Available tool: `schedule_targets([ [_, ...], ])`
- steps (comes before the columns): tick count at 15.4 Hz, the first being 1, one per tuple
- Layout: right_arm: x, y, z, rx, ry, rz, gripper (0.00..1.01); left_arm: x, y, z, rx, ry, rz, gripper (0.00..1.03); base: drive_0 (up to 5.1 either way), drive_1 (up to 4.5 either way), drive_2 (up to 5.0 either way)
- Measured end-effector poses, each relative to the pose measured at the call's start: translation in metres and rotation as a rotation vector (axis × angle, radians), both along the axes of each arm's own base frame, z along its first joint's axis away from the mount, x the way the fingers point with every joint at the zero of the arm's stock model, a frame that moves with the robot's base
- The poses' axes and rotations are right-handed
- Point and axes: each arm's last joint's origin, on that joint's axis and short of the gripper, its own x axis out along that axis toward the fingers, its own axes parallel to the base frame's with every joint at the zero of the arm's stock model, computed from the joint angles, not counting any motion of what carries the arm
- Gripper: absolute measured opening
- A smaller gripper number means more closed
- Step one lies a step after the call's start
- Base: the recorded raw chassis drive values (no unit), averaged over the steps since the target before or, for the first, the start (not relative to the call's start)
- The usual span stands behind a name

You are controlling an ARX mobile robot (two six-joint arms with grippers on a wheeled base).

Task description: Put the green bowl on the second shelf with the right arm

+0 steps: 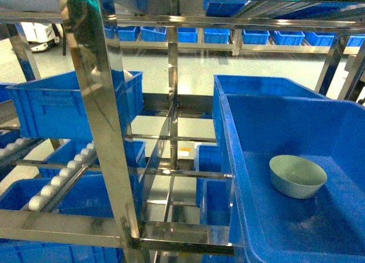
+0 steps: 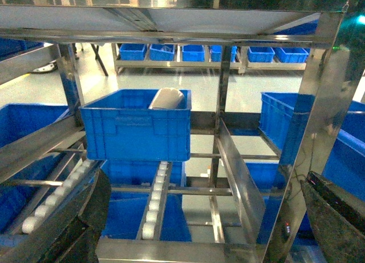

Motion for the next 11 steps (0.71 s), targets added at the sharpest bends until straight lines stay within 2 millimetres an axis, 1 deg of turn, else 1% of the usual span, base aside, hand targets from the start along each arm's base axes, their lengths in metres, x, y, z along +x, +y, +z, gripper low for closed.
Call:
schedule_targets([
  [2, 0.0, 0.0, 0.0, 0.0, 0.0, 0.0, 0.02, 0.0, 0.0, 0.0, 0.0, 0.0, 0.0, 0.98, 0.0, 0.0, 0.0],
  [3, 0.0, 0.0, 0.0, 0.0, 0.0, 0.0, 0.1, 0.0, 0.0, 0.0, 0.0, 0.0, 0.0, 0.98, 0.0, 0.0, 0.0],
  [4, 0.0, 0.0, 0.0, 0.0, 0.0, 0.0, 0.25, 0.0, 0.0, 0.0, 0.0, 0.0, 0.0, 0.98, 0.0, 0.0, 0.0],
  [5, 0.0, 0.0, 0.0, 0.0, 0.0, 0.0, 0.34, 0.0, 0.0, 0.0, 0.0, 0.0, 0.0, 0.98, 0.0, 0.0, 0.0],
  [6, 0.0, 0.0, 0.0, 0.0, 0.0, 0.0, 0.47, 0.0, 0.0, 0.0, 0.0, 0.0, 0.0, 0.98, 0.0, 0.0, 0.0],
  [8, 0.0, 0.0, 0.0, 0.0, 0.0, 0.0, 0.76, 0.0, 0.0, 0.0, 0.0, 0.0, 0.0, 0.98, 0.0, 0.0, 0.0],
  [9, 0.0, 0.0, 0.0, 0.0, 0.0, 0.0, 0.89, 0.0, 0.0, 0.0, 0.0, 0.0, 0.0, 0.98, 0.0, 0.0, 0.0],
  [10, 0.0, 0.0, 0.0, 0.0, 0.0, 0.0, 1.0, 0.0, 0.0, 0.0, 0.0, 0.0, 0.0, 0.98, 0.0, 0.0, 0.0],
  [11, 0.0, 0.0, 0.0, 0.0, 0.0, 0.0, 0.97, 0.0, 0.0, 0.0, 0.0, 0.0, 0.0, 0.98, 0.0, 0.0, 0.0],
])
